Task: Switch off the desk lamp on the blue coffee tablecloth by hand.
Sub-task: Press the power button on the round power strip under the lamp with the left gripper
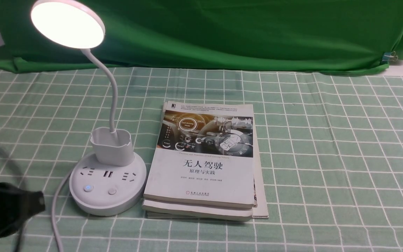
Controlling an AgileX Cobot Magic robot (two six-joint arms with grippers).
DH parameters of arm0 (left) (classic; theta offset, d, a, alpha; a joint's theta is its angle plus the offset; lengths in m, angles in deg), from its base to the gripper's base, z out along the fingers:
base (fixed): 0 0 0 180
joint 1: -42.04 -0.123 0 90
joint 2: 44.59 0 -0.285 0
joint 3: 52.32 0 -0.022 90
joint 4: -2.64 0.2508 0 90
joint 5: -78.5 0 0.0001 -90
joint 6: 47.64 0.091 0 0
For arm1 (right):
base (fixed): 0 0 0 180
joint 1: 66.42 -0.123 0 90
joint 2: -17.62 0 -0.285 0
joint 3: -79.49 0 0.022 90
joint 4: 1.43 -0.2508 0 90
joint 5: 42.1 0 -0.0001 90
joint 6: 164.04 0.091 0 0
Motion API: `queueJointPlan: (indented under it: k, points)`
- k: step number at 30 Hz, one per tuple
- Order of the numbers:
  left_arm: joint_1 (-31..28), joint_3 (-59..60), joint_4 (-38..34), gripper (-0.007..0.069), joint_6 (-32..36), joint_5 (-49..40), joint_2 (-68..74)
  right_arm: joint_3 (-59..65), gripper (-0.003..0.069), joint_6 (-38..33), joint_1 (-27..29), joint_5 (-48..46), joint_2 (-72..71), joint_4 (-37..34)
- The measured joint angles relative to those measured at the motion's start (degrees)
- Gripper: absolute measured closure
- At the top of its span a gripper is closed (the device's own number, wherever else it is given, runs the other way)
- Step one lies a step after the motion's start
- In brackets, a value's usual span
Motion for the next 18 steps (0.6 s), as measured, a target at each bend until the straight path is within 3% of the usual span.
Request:
queueJointPlan:
  k: [7, 13, 18]
  points:
    - [6.48, -8.97, 5.58, 0.0602, 0.33, -5.28, 17.3, 0.0, 0.0417, 0.0, 0.0, 0.0, 0.0, 0.0]
    - [16.91, -15.91, 11.04, 0.0602, -3.9, -9.81, 26.68, 0.0, 0.0417, 0.0, 0.0, 0.0, 0.0, 0.0]
    - [21.65, -21.16, 14.22, 0.0602, -6.73, -11.34, 32.4, 0.0, 0.0417, 0.0, 0.0, 0.0, 0.0, 0.0]
